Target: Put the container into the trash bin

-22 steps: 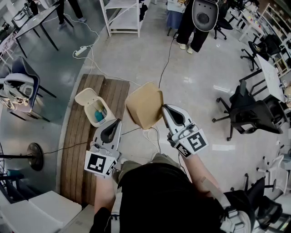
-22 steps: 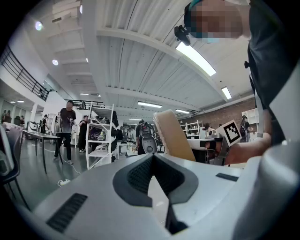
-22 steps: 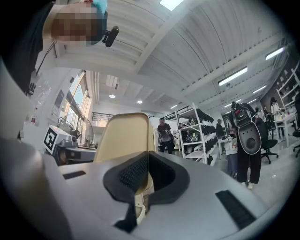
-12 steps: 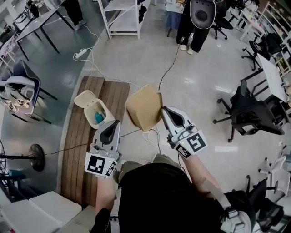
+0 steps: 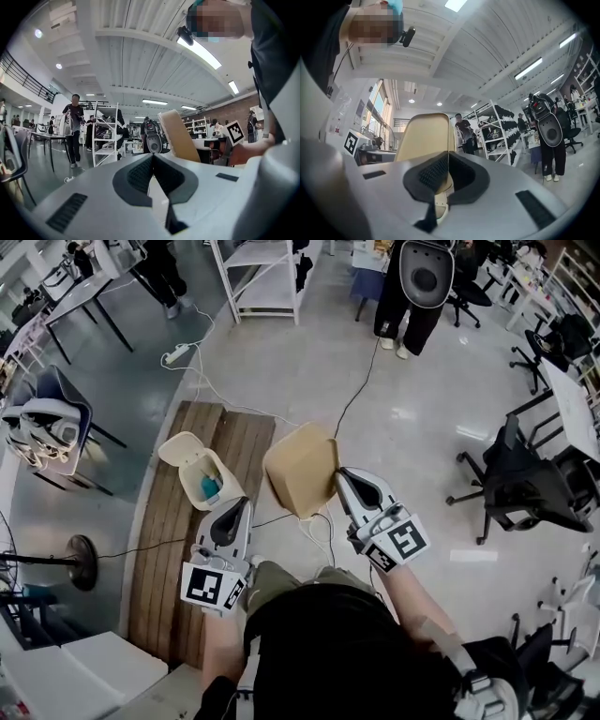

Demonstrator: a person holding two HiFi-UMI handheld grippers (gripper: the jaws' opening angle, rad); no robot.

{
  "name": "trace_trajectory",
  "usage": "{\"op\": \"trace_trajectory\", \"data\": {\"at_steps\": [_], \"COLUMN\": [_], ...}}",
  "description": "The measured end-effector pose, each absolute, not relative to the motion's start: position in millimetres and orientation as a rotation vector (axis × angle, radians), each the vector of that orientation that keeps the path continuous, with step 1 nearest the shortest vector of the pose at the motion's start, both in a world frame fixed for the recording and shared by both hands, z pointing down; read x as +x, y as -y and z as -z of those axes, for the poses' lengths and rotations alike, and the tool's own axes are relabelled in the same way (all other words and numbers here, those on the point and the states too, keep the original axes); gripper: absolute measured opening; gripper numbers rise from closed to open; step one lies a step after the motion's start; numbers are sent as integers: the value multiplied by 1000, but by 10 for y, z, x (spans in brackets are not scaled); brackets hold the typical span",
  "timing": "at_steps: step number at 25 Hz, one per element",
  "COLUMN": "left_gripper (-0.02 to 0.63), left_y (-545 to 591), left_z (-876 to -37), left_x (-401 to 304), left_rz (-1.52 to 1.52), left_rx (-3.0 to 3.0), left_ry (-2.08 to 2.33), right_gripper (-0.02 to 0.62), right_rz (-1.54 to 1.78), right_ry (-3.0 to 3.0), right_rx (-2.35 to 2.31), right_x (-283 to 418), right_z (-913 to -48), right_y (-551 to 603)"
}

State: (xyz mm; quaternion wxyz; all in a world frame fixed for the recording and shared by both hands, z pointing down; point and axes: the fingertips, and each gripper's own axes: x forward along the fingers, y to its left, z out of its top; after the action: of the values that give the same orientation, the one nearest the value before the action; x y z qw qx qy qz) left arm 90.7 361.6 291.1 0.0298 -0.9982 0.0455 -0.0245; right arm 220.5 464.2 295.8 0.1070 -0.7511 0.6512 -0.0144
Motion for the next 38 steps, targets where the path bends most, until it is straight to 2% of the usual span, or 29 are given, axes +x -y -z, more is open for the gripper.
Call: {"op": "trace_trajectory", "data": {"at_steps": [19,30,38], "left_gripper": [8,8,8], "left_y": [-1873,-792,-256], "left_z": [-2972,-3042,-3185], "left_x": [1232,911,445], "left_rz": [41,60,111], "left_rx": [-3127,-3128,-3150], "left_ry": [4,-12,-239], "right_gripper": [18,18,18], "right_rz": [119,145,231], "right_ry": [-1827,-1833,-1999], "right_rx": [-2317,-2304,-2201], "right_x": [2430,2190,1938], "right_z": [-3038,-3121,-3263], "right_y": [-3086,-1959,-1210]}}
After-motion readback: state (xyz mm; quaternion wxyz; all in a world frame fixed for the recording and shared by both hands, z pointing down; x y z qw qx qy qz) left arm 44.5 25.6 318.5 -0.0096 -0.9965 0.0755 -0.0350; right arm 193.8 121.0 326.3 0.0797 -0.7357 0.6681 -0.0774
